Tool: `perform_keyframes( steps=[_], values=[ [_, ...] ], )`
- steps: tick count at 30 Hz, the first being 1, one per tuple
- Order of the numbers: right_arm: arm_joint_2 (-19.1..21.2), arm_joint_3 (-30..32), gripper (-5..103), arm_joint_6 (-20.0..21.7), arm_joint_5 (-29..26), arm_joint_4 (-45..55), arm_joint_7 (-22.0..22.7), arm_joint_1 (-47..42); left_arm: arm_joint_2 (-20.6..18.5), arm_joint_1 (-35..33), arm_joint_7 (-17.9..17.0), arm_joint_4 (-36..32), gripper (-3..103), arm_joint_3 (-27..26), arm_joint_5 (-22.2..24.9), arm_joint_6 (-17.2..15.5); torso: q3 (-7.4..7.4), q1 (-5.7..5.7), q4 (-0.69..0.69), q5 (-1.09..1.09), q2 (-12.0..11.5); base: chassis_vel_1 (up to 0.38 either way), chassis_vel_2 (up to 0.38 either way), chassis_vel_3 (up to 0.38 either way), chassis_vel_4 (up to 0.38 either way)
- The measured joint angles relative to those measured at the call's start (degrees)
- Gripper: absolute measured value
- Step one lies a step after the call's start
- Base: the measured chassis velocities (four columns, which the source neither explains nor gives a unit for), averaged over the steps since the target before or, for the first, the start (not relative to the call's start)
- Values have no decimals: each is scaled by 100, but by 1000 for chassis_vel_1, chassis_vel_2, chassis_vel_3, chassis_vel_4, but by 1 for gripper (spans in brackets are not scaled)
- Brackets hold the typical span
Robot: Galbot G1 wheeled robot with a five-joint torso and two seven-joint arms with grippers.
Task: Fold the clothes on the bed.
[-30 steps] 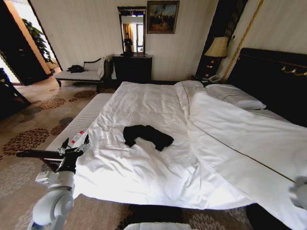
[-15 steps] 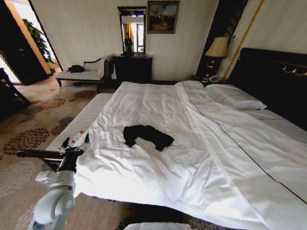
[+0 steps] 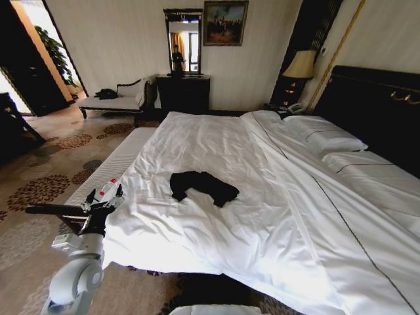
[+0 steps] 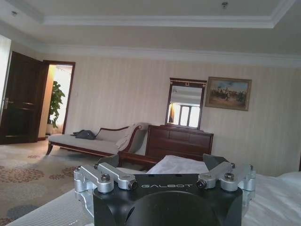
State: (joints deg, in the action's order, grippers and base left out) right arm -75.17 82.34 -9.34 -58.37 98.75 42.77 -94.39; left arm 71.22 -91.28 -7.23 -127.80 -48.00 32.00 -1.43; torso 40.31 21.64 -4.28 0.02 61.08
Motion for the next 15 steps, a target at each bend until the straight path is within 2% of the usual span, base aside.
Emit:
perform_keyframes(
  steps=[2,4,5,6,7,8,9,10,11,14,15],
  values=[
    [-28,-44,5,37,-12,18,4,17,-1,0,0,5,100,-1,0,3,0,0,0,0,0,0,0,0,0],
    [-89,-133,16,150,-17,75,62,64,-2,-3,0,18,100,-9,1,20,0,0,3,0,0,0,0,0,0],
    [-142,-224,16,375,1,126,257,81,-7,-16,0,34,100,-22,2,42,0,0,7,1,0,0,0,0,0],
    [-142,-224,16,375,1,126,257,81,-7,-16,0,34,100,-22,2,42,0,0,7,1,0,0,0,0,0],
    [-167,-267,27,533,0,160,398,74,-16,-23,0,45,100,-36,3,59,0,0,9,0,0,0,0,0,0],
    [-195,-305,27,729,-21,211,584,50,-24,-26,0,57,100,-49,5,73,0,0,9,-1,0,0,0,0,0],
    [-233,-334,37,1091,-81,307,896,-1,-38,-27,0,77,100,-67,11,89,0,0,8,-1,0,0,0,0,0],
    [-233,-334,37,1091,-81,307,896,-1,-38,-27,0,77,100,-67,11,89,0,0,8,-1,0,0,0,0,0],
    [-261,-339,37,1341,-132,385,1118,-42,-45,-27,0,89,100,-76,14,95,0,0,8,-1,-1,0,0,0,0],
    [-291,-259,54,1907,-48,559,1836,-93,-55,-28,-3,123,100,-75,15,108,0,0,8,-1,-1,0,0,0,0],
    [-291,-259,54,1907,-48,559,1836,-93,-55,-28,-3,123,100,-75,15,108,0,0,8,-1,-1,0,0,0,0]
  ],
)
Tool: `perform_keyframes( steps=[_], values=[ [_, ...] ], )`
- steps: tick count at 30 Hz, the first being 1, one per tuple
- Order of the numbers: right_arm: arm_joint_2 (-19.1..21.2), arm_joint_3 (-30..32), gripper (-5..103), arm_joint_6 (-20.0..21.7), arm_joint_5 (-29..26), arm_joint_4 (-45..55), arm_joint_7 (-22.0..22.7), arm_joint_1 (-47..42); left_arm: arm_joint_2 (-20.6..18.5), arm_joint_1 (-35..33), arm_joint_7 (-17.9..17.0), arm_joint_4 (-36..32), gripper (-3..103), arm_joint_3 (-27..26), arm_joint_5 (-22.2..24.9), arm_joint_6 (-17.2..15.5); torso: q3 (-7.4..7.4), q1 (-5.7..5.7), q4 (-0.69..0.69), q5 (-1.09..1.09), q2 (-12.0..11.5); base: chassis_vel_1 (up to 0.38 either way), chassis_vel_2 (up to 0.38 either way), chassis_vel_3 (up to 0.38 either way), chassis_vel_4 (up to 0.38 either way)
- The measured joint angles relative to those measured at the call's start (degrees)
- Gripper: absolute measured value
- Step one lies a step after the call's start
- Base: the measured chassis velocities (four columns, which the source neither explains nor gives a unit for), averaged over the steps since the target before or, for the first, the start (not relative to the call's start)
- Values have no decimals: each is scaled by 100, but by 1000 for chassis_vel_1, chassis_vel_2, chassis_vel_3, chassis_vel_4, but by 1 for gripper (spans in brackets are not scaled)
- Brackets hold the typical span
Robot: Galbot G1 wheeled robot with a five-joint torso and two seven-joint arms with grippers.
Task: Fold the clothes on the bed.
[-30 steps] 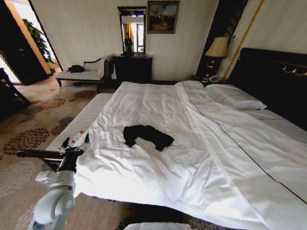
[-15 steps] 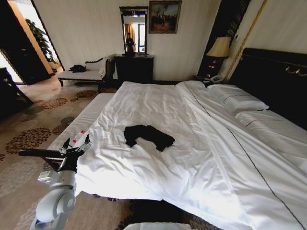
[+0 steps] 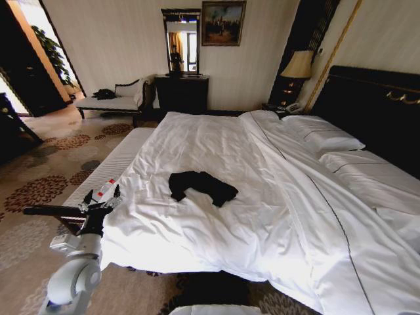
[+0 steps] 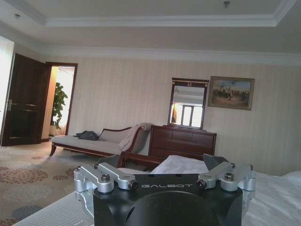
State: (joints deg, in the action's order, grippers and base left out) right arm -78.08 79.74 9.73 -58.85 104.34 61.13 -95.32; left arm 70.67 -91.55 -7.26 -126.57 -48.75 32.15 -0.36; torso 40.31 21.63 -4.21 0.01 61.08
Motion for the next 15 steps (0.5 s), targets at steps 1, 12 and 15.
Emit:
perform_keyframes(
  steps=[1,12,15],
  values=[
    [37,69,59,126,155,29,267,15,0,0,0,3,100,12,-3,0,0,0,0,-1,0,0,0,0,0],
    [390,962,97,125,88,1338,140,-417,-22,-13,-7,-24,100,9,-11,-12,0,0,0,2,0,0,0,0,0],
    [422,909,99,-10,-53,1801,-470,-477,-22,-40,-16,-94,100,7,-10,-63,0,0,0,3,0,0,0,0,0]
  ],
)
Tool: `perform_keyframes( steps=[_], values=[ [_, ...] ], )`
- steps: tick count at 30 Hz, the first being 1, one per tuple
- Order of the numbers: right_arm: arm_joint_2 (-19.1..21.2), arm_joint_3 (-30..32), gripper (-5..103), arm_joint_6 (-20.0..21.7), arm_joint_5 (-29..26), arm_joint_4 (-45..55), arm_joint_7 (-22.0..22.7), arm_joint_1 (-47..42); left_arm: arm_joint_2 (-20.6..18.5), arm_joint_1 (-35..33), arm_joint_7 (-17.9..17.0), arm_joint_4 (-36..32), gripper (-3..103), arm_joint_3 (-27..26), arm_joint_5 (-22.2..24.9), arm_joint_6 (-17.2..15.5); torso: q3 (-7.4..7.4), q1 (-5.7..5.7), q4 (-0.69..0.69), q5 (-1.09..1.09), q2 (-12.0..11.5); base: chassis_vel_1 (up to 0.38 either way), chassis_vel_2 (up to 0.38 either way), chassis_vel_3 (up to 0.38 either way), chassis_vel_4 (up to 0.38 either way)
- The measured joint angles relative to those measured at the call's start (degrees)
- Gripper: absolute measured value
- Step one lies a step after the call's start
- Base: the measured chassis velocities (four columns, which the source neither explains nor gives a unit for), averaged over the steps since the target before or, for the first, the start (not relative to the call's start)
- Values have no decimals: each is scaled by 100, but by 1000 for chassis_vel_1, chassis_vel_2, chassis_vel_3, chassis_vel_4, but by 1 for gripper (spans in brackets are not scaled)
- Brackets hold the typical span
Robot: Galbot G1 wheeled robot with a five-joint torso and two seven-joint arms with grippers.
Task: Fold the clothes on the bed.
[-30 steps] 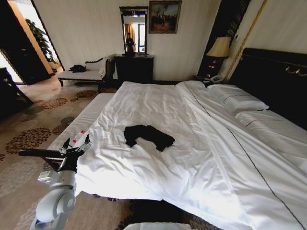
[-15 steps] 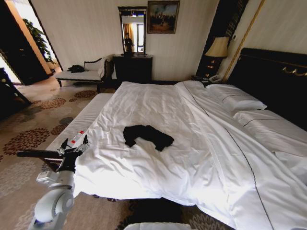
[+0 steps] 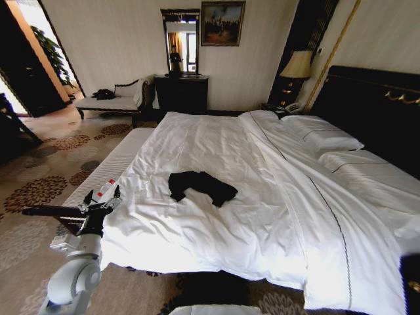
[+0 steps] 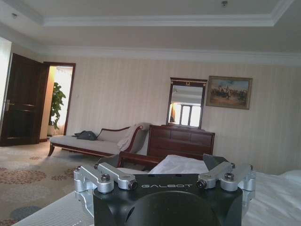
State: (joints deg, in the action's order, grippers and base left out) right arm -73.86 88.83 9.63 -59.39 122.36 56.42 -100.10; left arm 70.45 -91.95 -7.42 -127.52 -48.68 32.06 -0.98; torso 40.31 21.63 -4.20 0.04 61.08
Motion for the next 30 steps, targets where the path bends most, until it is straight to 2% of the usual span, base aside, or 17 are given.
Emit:
perform_keyframes(
  steps=[1,2,4,5,9,10,12,14,15,16,17,18,22,24,26,28,30],
  values=[
    [10,-60,99,-32,26,78,-160,0,0,-17,-6,-25,100,0,1,-22,0,0,0,-1,0,0,0,0,0],
    [46,-293,100,-137,178,229,-622,23,-10,-67,-20,-88,100,-2,2,-71,0,0,0,-3,0,0,0,0,0],
    [132,-708,100,-295,406,342,-1238,103,-22,-150,-45,-168,100,-15,12,-137,1,0,1,-6,0,0,0,0,0],
    [132,-708,100,-295,406,342,-1238,103,-22,-150,-45,-168,100,-15,12,-137,1,0,1,-6,0,0,0,0,0],
    [386,-1717,100,-714,633,365,-2451,336,-2,-331,-91,-366,100,-55,172,-320,1,0,1,-3,0,0,0,0,0],
    [386,-1717,100,-714,633,365,-2451,336,-2,-331,-91,-366,100,-55,172,-320,1,0,1,-3,0,0,0,0,0],
    [535,-2248,100,-1064,809,247,-3135,449,30,-488,-74,-460,100,-97,246,-356,1,0,2,-4,0,0,0,0,0],
    [695,-2782,100,-1520,1179,39,-4160,560,37,-733,-48,-598,100,-135,440,-431,1,1,2,-4,-1,0,0,0,0],
    [695,-2782,100,-1520,1179,39,-4160,560,37,-733,-48,-598,100,-135,440,-431,1,1,2,-4,-1,0,0,0,0],
    [774,-3038,100,-1742,1387,-59,-4588,595,33,-854,-43,-696,100,-158,569,-502,1,1,1,-4,0,0,0,0,0],
    [802,-3123,100,-1800,1453,-85,-4702,606,32,-894,-41,-737,100,-166,604,-524,1,1,1,-5,-1,0,0,0,0],
    [963,-3482,100,-1967,1778,-138,-5063,621,35,-1011,16,-897,100,-191,672,-599,1,0,2,-6,0,0,0,0,0],
    [1153,-3881,100,-2072,2083,-112,-5300,581,56,-958,107,-963,100,-134,447,-622,1,0,2,-4,0,0,0,0,0],
    [1192,-4186,100,-2117,2251,60,-5465,486,139,-822,181,-946,100,23,-15,-622,1,1,0,-4,0,0,0,0,0],
    [1208,-4302,100,-2117,2285,177,-5565,398,165,-790,215,-942,100,101,-165,-623,1,1,0,-3,-1,0,0,0,0],
    [1304,-4428,100,-2116,2323,367,-5826,189,104,-692,231,-936,100,204,-210,-653,0,0,1,-2,0,0,0,0,0],
    [1326,-4429,100,-2113,2364,410,-5897,109,17,-632,227,-924,100,221,-163,-670,0,0,0,-2,0,0,0,0,0]
  ],
)
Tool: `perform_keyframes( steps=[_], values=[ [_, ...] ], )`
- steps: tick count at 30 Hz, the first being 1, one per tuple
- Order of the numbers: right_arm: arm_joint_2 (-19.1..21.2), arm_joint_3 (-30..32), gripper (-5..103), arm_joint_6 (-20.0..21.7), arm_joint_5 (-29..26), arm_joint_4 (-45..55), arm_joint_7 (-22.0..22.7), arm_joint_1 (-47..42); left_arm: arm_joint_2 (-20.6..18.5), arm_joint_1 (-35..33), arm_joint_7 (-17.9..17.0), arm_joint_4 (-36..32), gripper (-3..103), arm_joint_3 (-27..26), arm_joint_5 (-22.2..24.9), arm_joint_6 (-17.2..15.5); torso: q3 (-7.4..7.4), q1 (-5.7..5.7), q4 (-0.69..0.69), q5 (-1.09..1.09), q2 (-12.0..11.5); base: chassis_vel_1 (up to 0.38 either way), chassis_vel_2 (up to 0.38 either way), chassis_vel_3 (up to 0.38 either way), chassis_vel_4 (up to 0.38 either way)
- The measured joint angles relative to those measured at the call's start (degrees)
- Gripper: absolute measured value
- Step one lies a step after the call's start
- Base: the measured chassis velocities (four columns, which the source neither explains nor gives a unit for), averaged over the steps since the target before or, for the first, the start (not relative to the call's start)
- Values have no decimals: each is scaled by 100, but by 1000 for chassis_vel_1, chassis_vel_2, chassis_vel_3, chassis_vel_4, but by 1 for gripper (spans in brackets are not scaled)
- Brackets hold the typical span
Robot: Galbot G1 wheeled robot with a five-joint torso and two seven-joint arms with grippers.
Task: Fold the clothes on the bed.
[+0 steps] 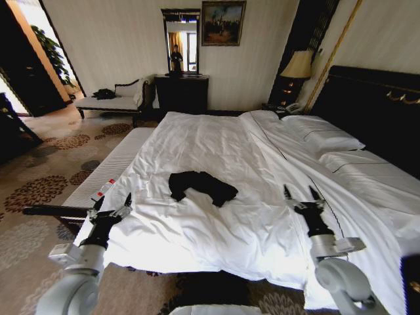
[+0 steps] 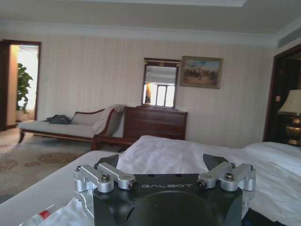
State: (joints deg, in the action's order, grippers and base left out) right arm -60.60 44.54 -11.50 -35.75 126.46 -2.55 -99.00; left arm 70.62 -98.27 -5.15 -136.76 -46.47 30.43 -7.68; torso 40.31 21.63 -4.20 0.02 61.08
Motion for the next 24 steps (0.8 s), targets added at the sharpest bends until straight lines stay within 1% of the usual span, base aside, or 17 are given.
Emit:
perform_keyframes(
  steps=[1,2,4,6,7,9,12,13,14,15,16,17,20,23,24],
  values=[
    [4,17,100,13,45,33,-39,-64,-50,20,-3,1,100,3,30,-8,0,0,0,0,0,0,0,0,0],
    [4,80,100,59,124,87,-62,-170,-188,38,-15,0,100,0,110,-20,0,0,-2,-1,0,0,0,0,0],
    [-48,170,100,129,220,133,65,-250,-341,16,-20,-18,100,-17,185,-14,0,0,-2,0,0,0,0,0,0],
    [-99,194,100,141,258,140,148,-252,-350,-10,-20,-37,100,-23,191,-8,0,0,-1,0,0,0,0,0,0],
    [-228,213,100,170,314,175,352,-234,-320,-98,26,-107,100,-30,195,5,0,1,-1,-3,0,0,0,0,0],
    [-256,213,100,193,321,187,414,-209,-294,-113,49,-125,100,-29,195,11,0,0,-1,-3,0,0,0,0,0],
    [-402,190,100,283,398,200,601,7,123,-158,123,-211,100,86,88,54,0,0,0,-2,0,0,0,0,0],
    [-440,189,100,297,427,201,608,37,202,-185,137,-223,100,126,43,62,0,0,1,-2,0,0,0,0,0],
    [-440,189,100,297,427,201,608,37,202,-185,137,-223,100,126,43,62,0,0,1,-2,0,0,0,0,0],
    [-494,186,100,311,463,211,614,57,300,-231,155,-236,100,177,-41,89,0,0,1,-1,0,0,0,0,0],
    [-589,180,100,326,501,268,621,67,463,-318,209,-257,100,236,-253,179,0,0,1,-2,0,0,0,0,0],
    [-627,174,100,326,521,300,623,65,541,-351,236,-281,100,240,-368,224,0,0,0,-2,0,0,0,0,0],
    [-683,157,100,306,597,314,617,65,616,-395,251,-367,100,199,-407,237,0,0,1,-1,0,0,0,0,0],
    [-912,107,100,238,767,340,551,57,574,-522,250,-473,100,150,-336,189,0,0,0,-2,0,0,0,0,0],
    [-912,107,100,238,767,340,551,57,574,-522,250,-473,100,150,-336,189,0,0,0,-2,0,0,0,0,0]
  ],
)
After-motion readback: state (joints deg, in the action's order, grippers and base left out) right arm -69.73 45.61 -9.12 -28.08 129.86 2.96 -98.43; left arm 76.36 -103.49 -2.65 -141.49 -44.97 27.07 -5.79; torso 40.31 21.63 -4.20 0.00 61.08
